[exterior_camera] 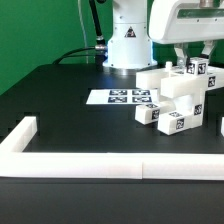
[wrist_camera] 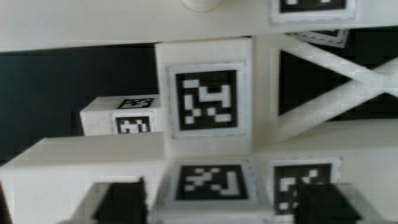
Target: Assemble chair
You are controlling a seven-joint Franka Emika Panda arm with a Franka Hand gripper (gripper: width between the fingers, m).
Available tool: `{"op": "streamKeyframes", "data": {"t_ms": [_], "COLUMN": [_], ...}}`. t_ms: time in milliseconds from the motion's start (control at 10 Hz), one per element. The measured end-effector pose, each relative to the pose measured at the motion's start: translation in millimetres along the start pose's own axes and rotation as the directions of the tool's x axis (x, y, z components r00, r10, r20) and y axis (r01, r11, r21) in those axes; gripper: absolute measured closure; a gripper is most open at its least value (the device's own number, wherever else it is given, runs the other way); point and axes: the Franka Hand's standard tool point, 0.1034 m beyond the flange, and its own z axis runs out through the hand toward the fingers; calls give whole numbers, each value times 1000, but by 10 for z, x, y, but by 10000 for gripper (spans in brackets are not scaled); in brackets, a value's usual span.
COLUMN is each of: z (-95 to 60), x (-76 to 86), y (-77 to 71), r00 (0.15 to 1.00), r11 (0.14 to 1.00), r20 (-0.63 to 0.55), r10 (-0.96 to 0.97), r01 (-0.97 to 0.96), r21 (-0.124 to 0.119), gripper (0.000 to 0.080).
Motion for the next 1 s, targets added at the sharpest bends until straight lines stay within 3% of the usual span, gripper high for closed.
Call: {"op": "streamKeyframes", "data": {"t_ms": [100,300,1000], "z": [0,-2,-270], "x": [0,0,-80], "y": [0,0,-119], "r00": [1000,1000,999], "r11": [1000,1000,999], "r20": [0,0,-31], "r10": [0,1,43], "r01": [0,-1,-42], "r21": [0,0,15], "gripper": [201,158,150]}}
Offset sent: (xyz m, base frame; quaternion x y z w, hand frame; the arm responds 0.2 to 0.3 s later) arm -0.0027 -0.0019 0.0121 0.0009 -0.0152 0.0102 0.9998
